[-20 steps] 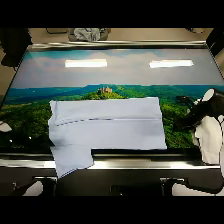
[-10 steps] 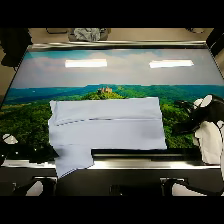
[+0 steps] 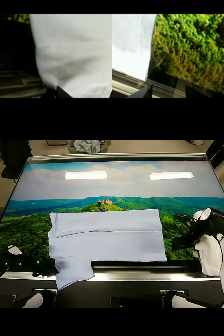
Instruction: Fold the shirts.
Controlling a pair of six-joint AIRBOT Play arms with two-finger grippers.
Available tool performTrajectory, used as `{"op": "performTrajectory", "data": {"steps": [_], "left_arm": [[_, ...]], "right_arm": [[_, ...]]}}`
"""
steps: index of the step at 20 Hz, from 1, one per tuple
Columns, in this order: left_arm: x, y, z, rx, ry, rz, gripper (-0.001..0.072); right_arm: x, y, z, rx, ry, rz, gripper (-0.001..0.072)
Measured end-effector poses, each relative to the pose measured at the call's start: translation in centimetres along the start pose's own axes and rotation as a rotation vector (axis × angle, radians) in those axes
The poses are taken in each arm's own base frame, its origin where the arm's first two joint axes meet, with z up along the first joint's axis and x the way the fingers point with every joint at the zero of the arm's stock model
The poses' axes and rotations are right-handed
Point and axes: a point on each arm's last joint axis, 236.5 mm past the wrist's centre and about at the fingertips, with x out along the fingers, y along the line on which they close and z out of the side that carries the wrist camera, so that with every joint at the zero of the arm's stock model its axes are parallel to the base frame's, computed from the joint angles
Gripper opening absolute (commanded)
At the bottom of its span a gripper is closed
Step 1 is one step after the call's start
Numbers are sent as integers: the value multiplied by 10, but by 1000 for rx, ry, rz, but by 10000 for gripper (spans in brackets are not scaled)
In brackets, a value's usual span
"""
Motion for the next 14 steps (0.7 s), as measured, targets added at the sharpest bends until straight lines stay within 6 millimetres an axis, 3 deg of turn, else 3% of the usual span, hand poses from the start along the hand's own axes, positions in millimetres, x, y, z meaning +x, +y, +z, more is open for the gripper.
{"op": "performTrajectory", "data": {"steps": [3,7,12,14], "left_arm": [[0,0,0,-3,1,0,36],[0,1,1,-4,-2,2,36],[0,1,2,-2,-3,5,37],[0,1,2,-2,-3,6,37]], "right_arm": [[25,13,-21,0,58,50,586],[51,35,-34,11,75,132,581],[62,69,-26,57,23,277,567],[63,75,-20,70,-4,301,455]]}}
